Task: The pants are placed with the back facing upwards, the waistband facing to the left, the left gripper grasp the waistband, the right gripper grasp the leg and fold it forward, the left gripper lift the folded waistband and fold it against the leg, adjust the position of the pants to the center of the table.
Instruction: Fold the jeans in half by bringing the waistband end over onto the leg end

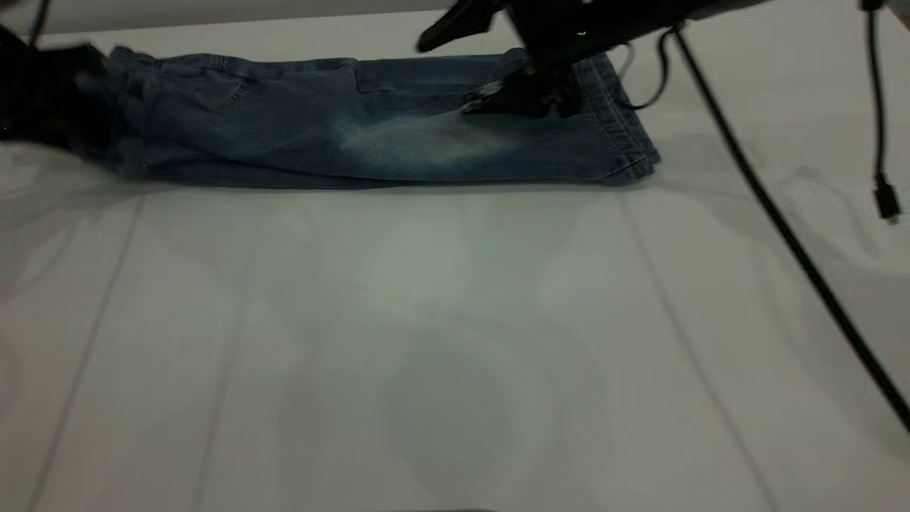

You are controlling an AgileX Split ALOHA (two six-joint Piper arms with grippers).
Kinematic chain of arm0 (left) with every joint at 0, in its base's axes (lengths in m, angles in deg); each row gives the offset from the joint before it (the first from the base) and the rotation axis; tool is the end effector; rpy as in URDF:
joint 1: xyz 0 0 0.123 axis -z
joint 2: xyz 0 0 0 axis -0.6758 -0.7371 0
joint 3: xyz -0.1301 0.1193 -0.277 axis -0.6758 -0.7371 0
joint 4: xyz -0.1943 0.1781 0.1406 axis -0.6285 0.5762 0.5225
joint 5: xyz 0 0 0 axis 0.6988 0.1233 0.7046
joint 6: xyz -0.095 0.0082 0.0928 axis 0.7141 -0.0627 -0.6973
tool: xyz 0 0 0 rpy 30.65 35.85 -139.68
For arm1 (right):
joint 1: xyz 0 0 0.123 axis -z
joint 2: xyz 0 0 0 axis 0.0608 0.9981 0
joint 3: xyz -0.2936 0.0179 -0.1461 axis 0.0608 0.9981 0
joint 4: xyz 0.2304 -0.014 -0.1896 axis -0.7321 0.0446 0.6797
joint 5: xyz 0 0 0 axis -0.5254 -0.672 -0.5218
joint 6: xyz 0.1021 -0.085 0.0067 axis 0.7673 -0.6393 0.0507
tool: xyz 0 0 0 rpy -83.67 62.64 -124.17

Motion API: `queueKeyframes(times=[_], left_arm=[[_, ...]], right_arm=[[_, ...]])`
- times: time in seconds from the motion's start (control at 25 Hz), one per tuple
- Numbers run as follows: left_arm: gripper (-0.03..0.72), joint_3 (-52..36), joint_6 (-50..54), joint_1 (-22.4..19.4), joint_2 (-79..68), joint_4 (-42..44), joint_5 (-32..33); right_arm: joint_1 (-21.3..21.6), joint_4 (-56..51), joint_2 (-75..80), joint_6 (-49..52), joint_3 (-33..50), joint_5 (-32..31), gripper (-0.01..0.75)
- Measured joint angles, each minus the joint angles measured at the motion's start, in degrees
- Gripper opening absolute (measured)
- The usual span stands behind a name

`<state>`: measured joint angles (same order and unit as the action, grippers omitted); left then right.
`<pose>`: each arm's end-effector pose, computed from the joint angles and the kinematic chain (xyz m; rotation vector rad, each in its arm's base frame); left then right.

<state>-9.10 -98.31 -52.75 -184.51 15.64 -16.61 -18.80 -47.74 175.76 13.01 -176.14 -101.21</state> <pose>0.4885 0.0652 0.0767 -0.2999 2.5356 -0.1907 0.5418 0.2458 0.0427 0.2389 2.4305 1.4407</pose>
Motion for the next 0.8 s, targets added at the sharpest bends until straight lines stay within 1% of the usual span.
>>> queueKeyframes(times=[0.16,0.28,0.44,0.52,0.64,0.72,0.8], left_arm=[[0.116,0.0,-2.7,1.9,6.6,0.2,0.6],[0.116,0.0,-5.1,3.6,10.0,0.2,1.9],[0.116,-0.1,-6.2,5.7,14.0,0.4,2.2],[0.116,-0.1,-7.5,6.4,15.8,0.7,2.4],[0.116,-0.1,-9.0,7.0,18.5,0.8,2.8],[0.116,-0.1,-9.3,7.1,19.6,0.8,3.2],[0.116,-0.1,-9.7,7.1,20.3,0.8,3.6]], right_arm=[[-4.3,4.6,1.4,3.5,-6.8,3.4,0.508],[-7.0,8.1,5.0,8.3,-14.0,3.8,0.508],[-10.5,12.7,11.2,13.9,-22.0,3.5,0.508],[-11.9,14.3,13.8,15.7,-25.5,2.2,0.508],[-12.9,16.1,15.4,16.2,-29.1,-1.8,0.508],[-12.2,17.9,15.3,16.2,-31.9,-5.2,0.508],[-10.4,19.7,14.3,16.2,-34.9,-8.9,0.507]])
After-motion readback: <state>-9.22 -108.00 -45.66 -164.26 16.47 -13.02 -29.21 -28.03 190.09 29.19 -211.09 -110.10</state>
